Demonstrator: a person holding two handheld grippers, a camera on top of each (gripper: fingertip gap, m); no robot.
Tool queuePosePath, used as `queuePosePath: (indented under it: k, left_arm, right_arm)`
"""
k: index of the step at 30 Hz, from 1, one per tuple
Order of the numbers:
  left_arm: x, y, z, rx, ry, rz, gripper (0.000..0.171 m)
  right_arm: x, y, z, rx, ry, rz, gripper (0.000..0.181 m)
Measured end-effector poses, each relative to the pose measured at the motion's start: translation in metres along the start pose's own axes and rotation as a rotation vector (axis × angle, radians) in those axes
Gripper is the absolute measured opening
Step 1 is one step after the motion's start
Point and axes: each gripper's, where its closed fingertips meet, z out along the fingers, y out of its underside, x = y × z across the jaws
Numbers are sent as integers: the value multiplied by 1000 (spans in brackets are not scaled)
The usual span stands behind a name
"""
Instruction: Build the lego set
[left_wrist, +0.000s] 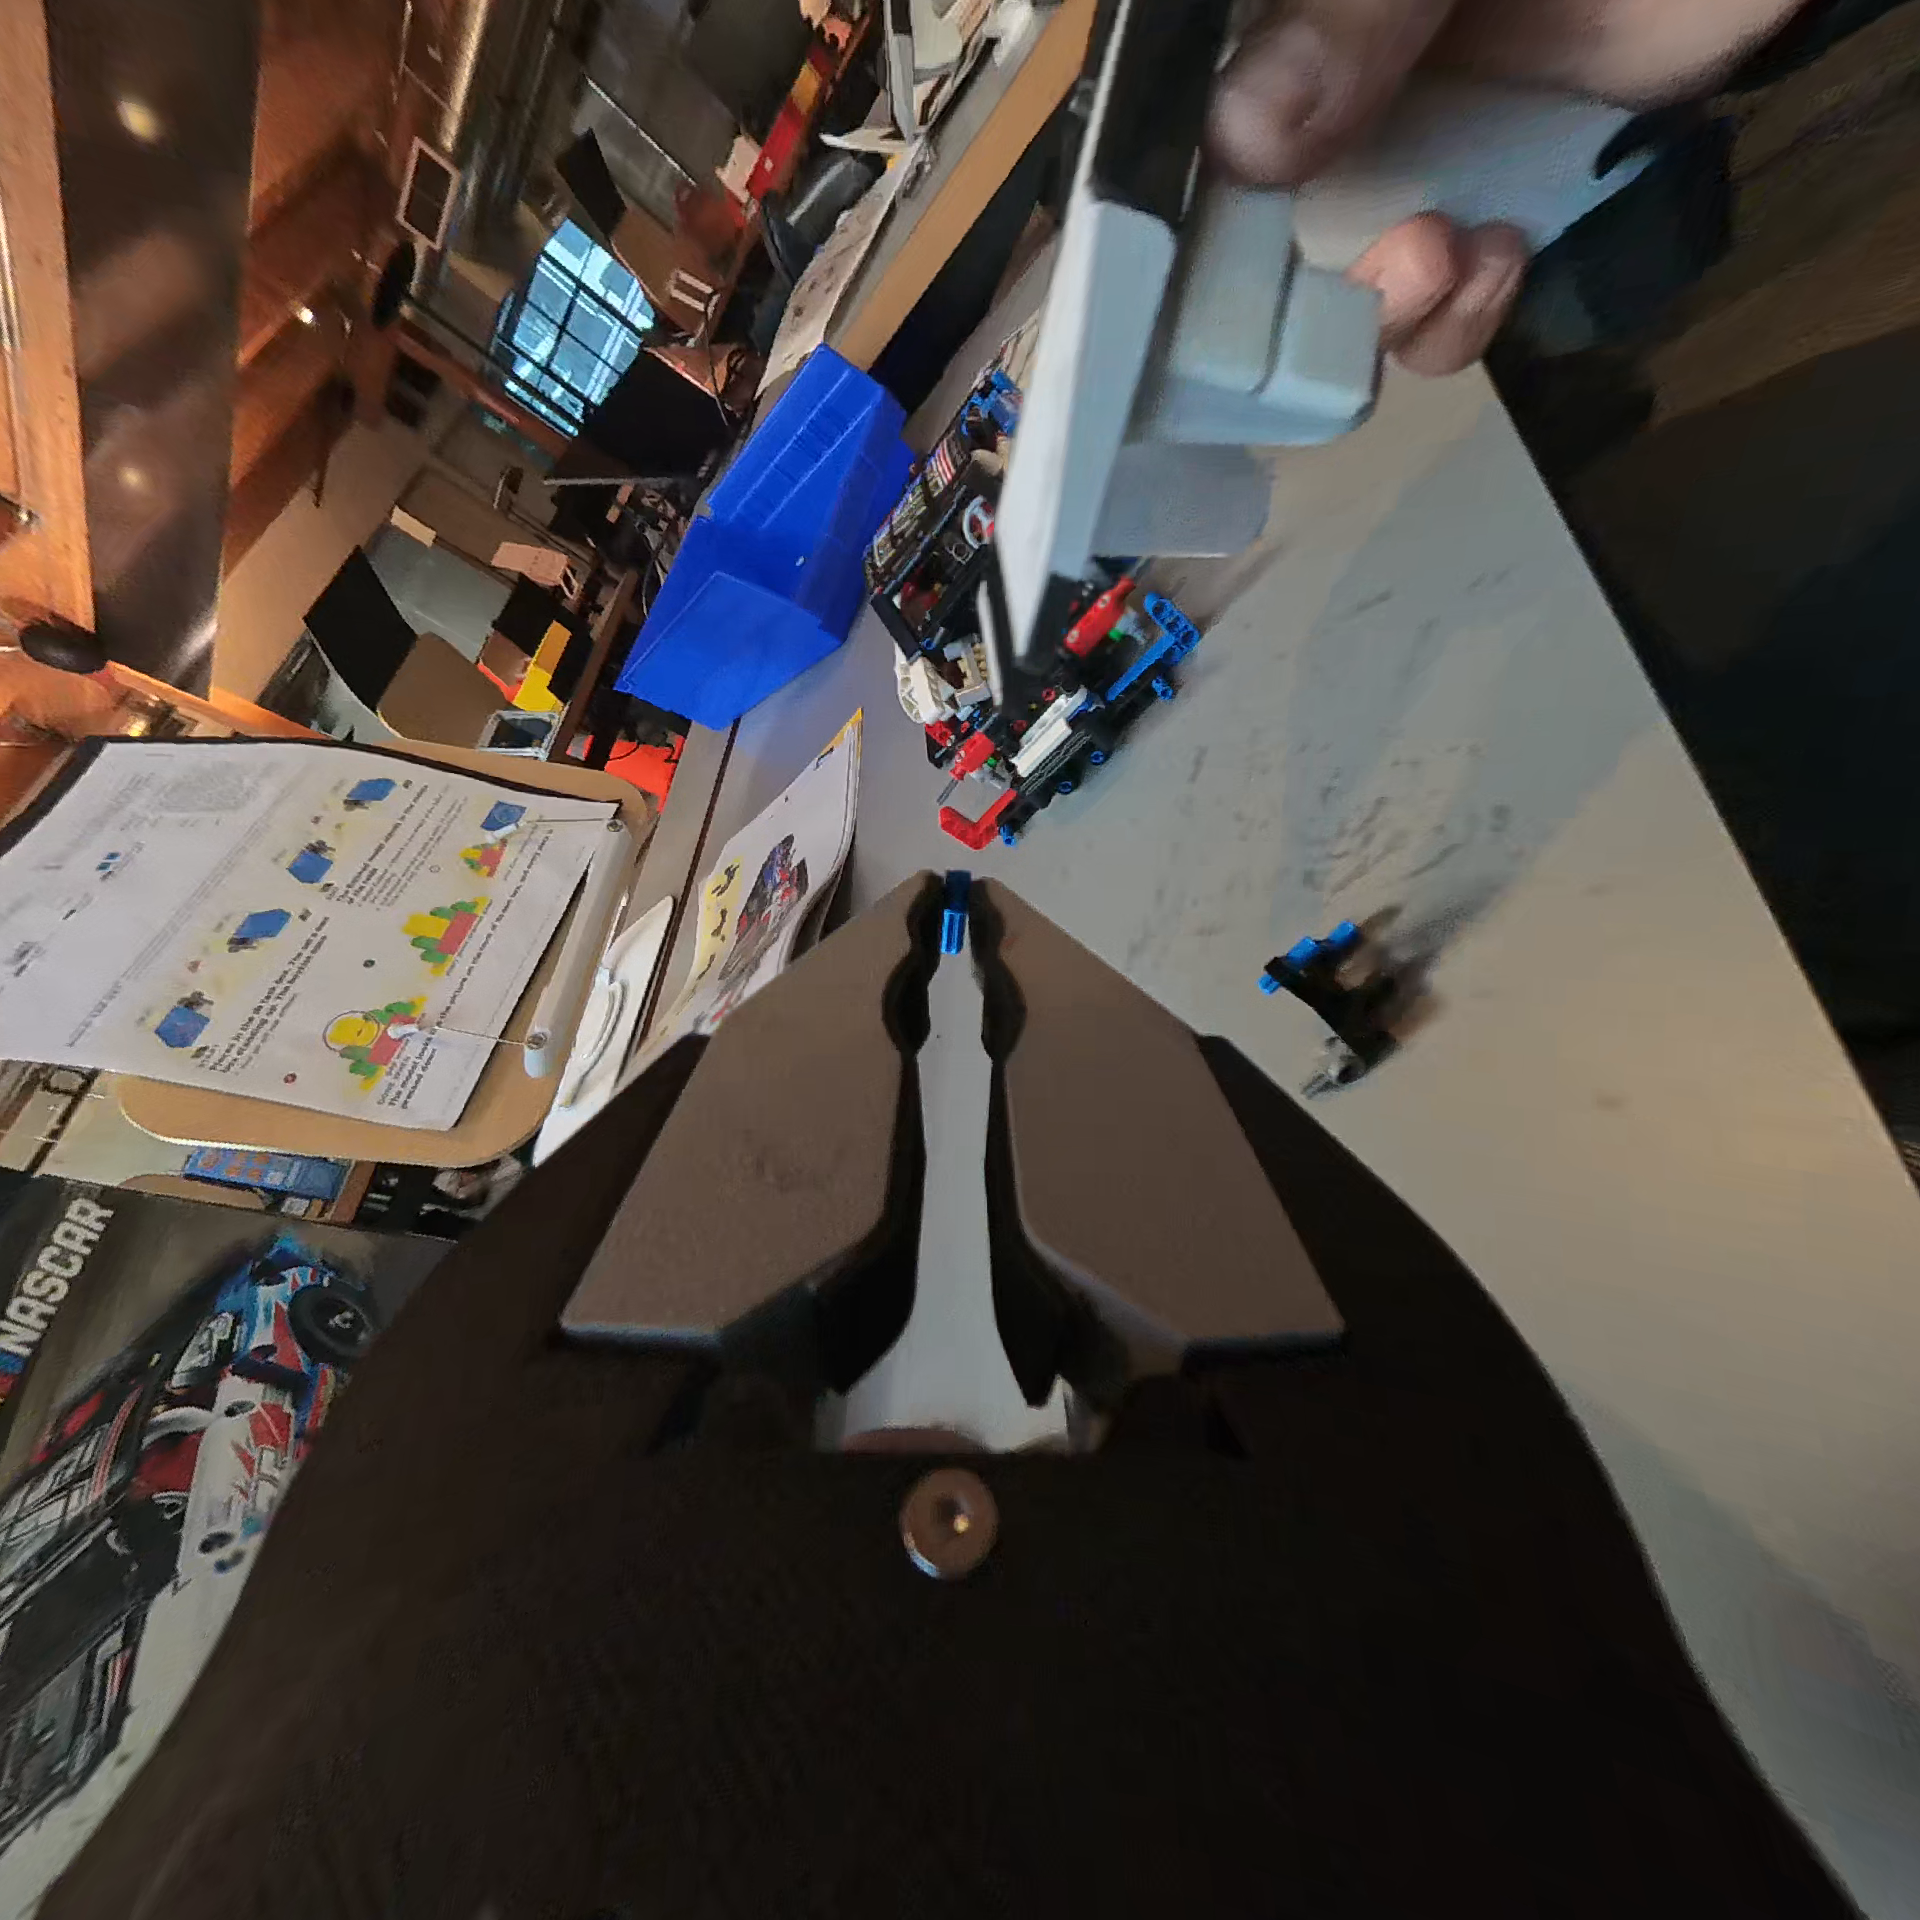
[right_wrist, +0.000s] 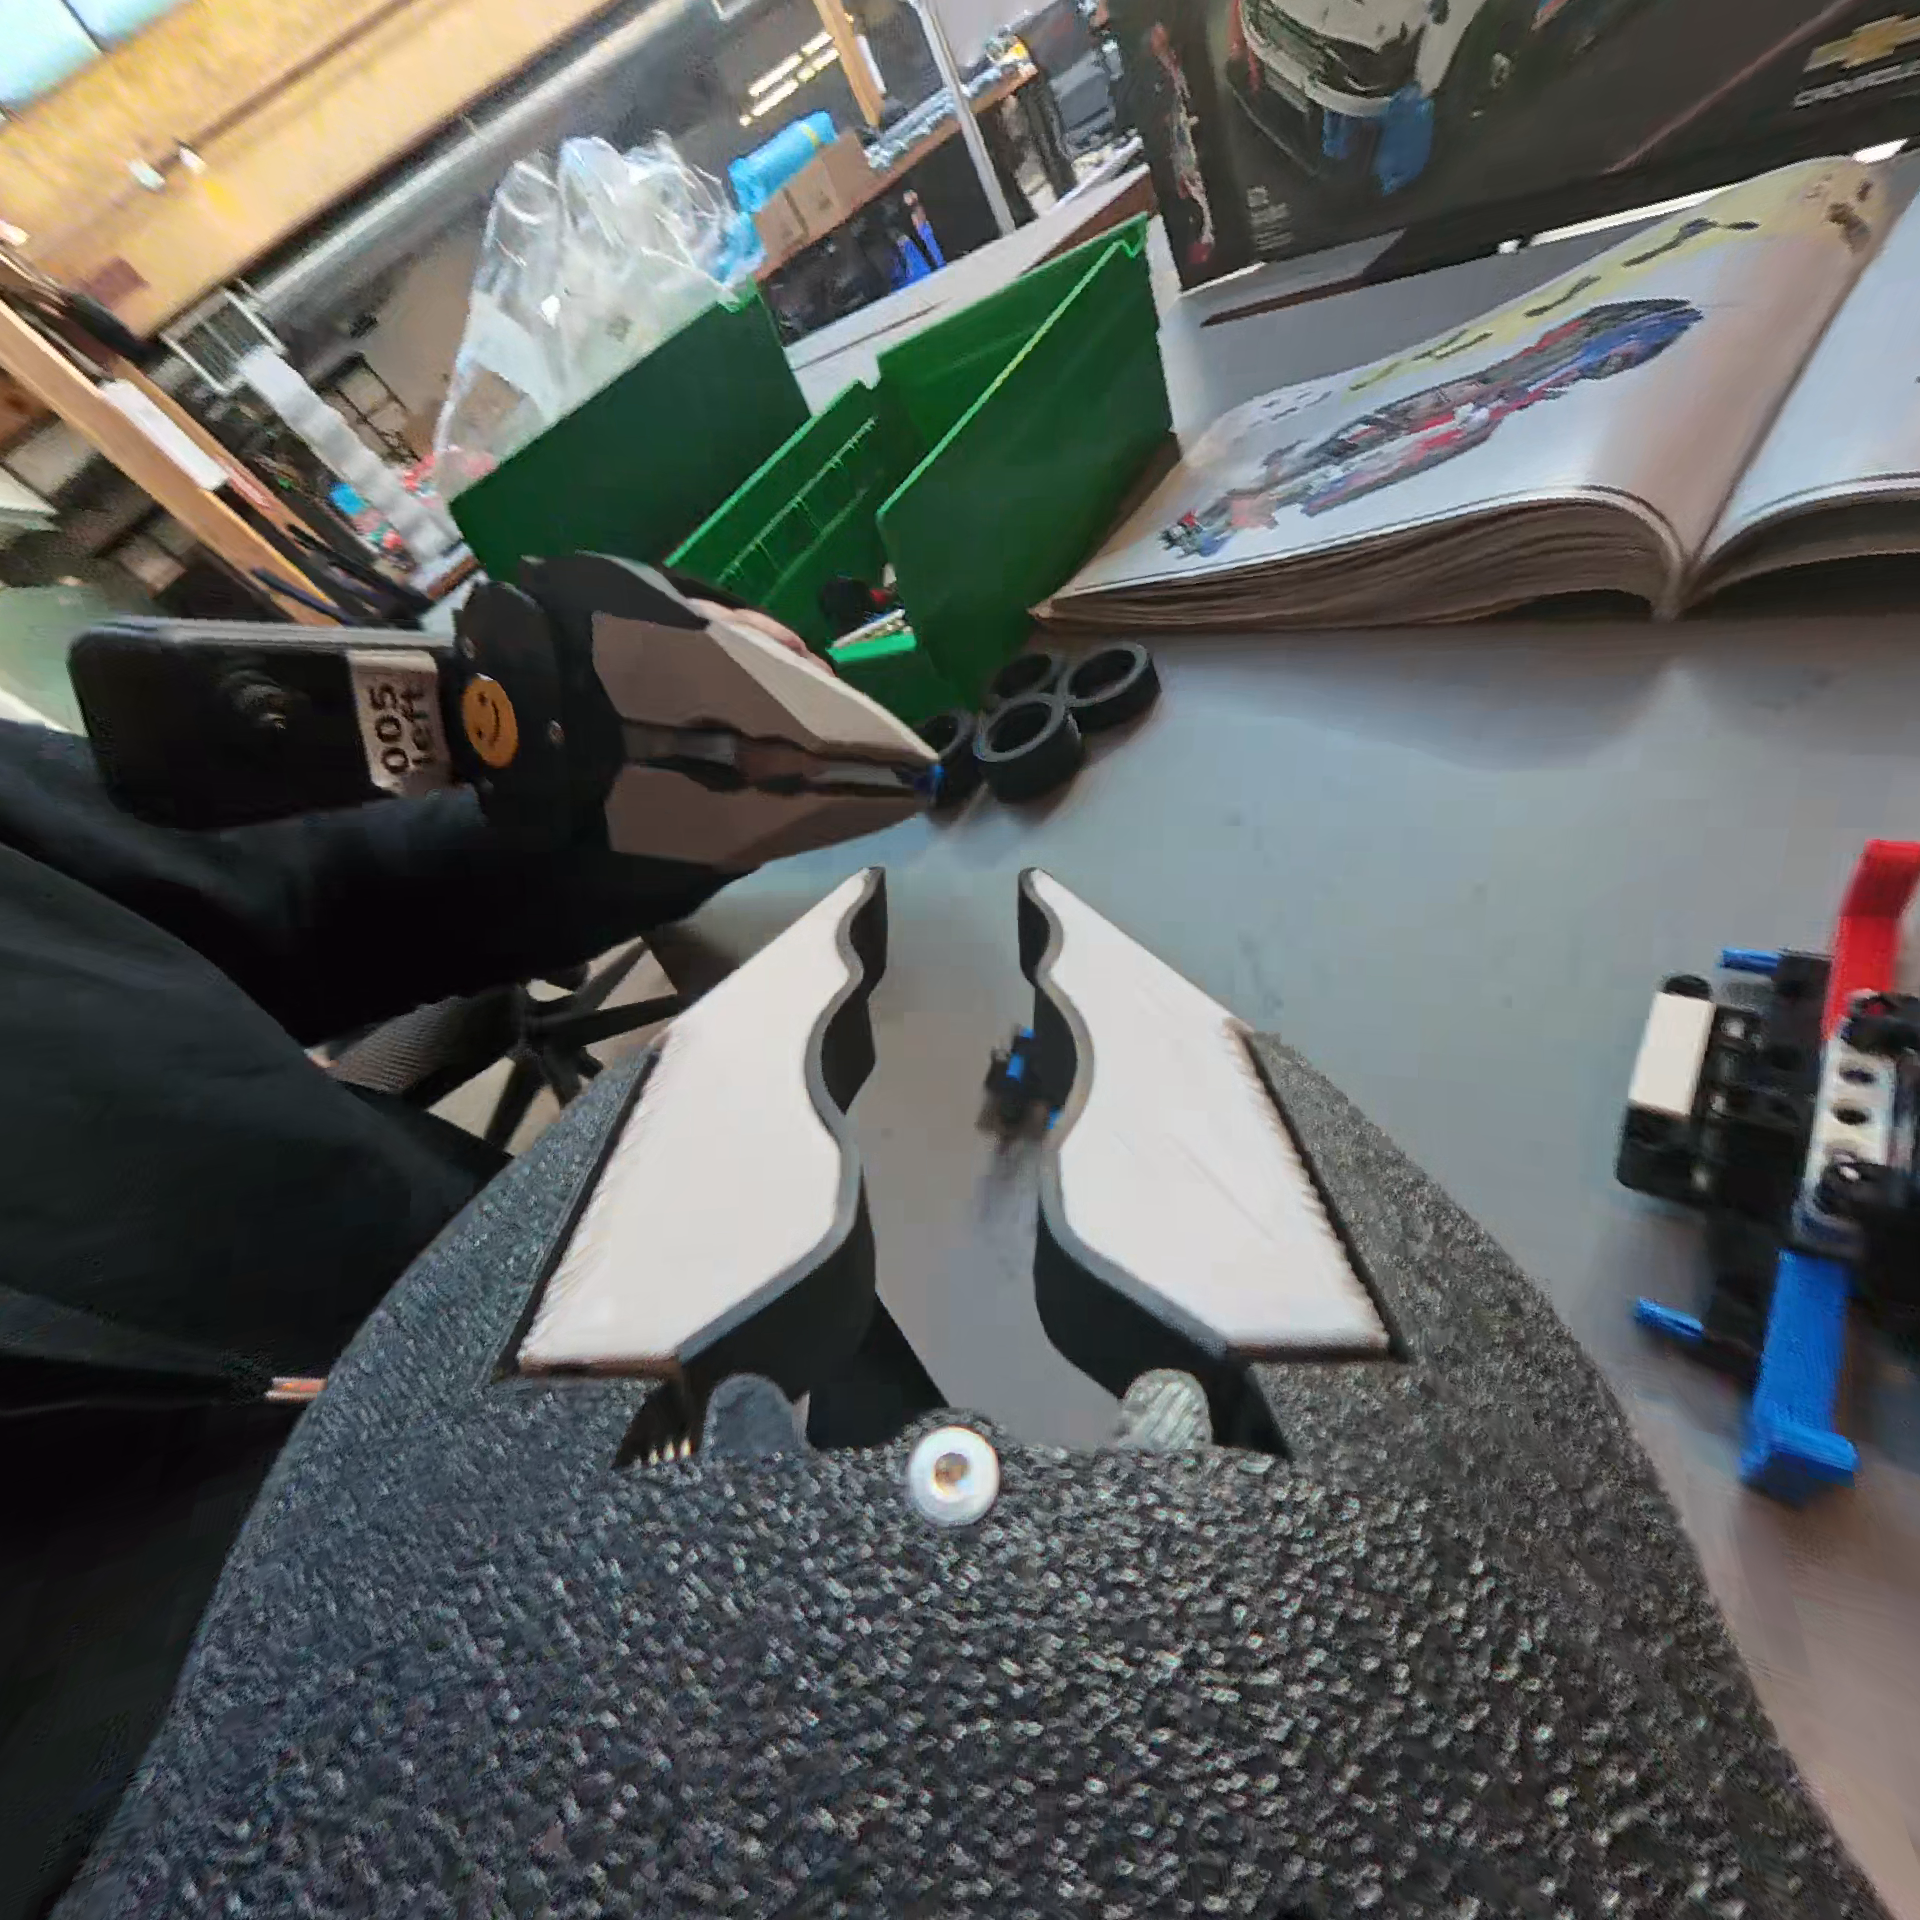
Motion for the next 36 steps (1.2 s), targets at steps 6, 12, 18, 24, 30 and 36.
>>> queuePosePath:
  k: [6, 12, 18, 24, 30, 36]
  left_arm:
    - [12, 3, -4, 8, 33, -34, 1]
    - [20, 7, -2, 21, 53, -37, 1]
    - [19, 3, -5, 48, 46, -31, 1]
    - [21, 3, -7, 68, 51, -29, 1]
    - [22, 3, -8, 75, 50, -24, 2]
    - [22, 11, -3, 59, 53, -46, 2]
  right_arm:
    - [-9, 3, 27, -40, -92, 52, 15]
    - [-2, 17, 40, -112, -51, 67, 14]
    - [-8, 17, 42, -108, -111, 115, 10]
    - [-15, 18, 42, -90, -178, 176, 4]
    - [-16, 19, 43, -100, -186, 192, 3]
    - [-8, 21, 46, -138, -108, 116, 3]
